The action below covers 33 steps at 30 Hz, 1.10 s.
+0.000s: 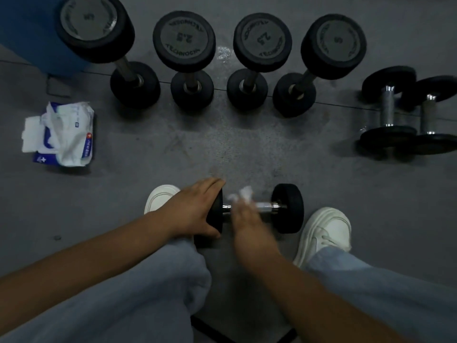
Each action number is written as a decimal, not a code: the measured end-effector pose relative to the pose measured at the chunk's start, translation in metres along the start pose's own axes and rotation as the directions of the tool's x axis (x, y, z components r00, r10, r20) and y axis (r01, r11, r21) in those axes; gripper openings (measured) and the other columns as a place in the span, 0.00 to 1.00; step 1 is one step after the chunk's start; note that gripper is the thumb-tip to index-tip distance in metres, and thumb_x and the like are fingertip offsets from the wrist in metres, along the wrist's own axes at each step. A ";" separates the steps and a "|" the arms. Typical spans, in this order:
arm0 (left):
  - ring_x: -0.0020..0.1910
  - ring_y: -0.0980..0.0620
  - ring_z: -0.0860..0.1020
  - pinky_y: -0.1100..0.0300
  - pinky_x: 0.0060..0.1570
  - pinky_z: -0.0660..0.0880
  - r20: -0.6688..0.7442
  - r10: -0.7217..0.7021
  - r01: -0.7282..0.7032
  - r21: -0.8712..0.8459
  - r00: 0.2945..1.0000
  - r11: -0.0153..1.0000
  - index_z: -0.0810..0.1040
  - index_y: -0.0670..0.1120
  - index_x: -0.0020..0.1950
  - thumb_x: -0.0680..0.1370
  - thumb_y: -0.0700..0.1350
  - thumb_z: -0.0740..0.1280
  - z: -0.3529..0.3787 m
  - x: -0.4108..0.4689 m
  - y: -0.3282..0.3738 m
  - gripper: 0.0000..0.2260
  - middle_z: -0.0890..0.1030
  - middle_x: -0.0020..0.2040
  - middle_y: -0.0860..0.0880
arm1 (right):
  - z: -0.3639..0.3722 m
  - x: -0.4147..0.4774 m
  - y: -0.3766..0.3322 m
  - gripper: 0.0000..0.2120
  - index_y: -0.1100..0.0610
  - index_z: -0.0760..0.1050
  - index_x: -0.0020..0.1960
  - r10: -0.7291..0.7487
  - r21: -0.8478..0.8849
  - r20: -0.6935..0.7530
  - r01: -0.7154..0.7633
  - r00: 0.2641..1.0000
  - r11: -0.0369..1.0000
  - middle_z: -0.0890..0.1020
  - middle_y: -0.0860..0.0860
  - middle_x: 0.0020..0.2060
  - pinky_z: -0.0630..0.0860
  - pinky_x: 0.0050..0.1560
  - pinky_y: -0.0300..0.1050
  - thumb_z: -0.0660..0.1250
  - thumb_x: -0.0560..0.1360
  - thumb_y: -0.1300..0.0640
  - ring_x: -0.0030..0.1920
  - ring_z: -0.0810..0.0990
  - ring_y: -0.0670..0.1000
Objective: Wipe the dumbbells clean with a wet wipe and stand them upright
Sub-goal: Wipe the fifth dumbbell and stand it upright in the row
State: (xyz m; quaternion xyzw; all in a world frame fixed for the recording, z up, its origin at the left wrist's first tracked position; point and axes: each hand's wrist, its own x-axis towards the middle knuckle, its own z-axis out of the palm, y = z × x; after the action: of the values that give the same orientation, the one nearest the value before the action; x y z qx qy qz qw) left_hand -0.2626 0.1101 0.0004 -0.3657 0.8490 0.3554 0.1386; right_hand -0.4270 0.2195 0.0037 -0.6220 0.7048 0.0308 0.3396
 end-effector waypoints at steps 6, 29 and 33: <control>0.74 0.51 0.61 0.59 0.71 0.62 0.048 0.065 -0.064 -0.031 0.997 0.997 0.53 0.48 0.79 0.62 0.66 0.76 0.010 -0.005 -0.003 0.55 0.59 0.78 0.50 | -0.008 0.003 -0.008 0.29 0.65 0.51 0.78 0.127 -0.048 -0.018 -0.127 0.992 0.991 0.45 0.62 0.77 0.65 0.72 0.53 0.50 0.78 0.67 0.78 0.50 0.61; 0.67 0.45 0.73 0.51 0.61 0.71 -0.456 -0.065 0.054 -0.037 0.888 0.998 0.71 0.48 0.71 0.71 0.71 0.62 -0.086 0.081 -0.040 0.37 0.73 0.70 0.48 | -0.085 0.141 0.011 0.27 0.56 0.58 0.77 0.019 -0.054 -0.108 -0.025 0.994 0.998 0.59 0.55 0.77 0.65 0.72 0.49 0.55 0.80 0.66 0.76 0.59 0.54; 0.78 0.42 0.57 0.46 0.72 0.61 -0.294 -0.043 0.073 0.092 0.955 0.993 0.53 0.44 0.80 0.62 0.69 0.73 -0.079 0.095 -0.038 0.55 0.54 0.80 0.43 | -0.100 0.156 0.013 0.27 0.54 0.57 0.78 -0.210 -0.140 -0.045 0.202 0.977 0.969 0.54 0.50 0.79 0.62 0.73 0.46 0.57 0.81 0.61 0.77 0.56 0.52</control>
State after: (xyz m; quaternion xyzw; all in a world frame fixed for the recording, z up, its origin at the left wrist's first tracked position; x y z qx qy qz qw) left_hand -0.2997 -0.0131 -0.0100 -0.4311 0.8661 0.2496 0.0410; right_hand -0.4823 0.0419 -0.0049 -0.7141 0.6424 0.0241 0.2772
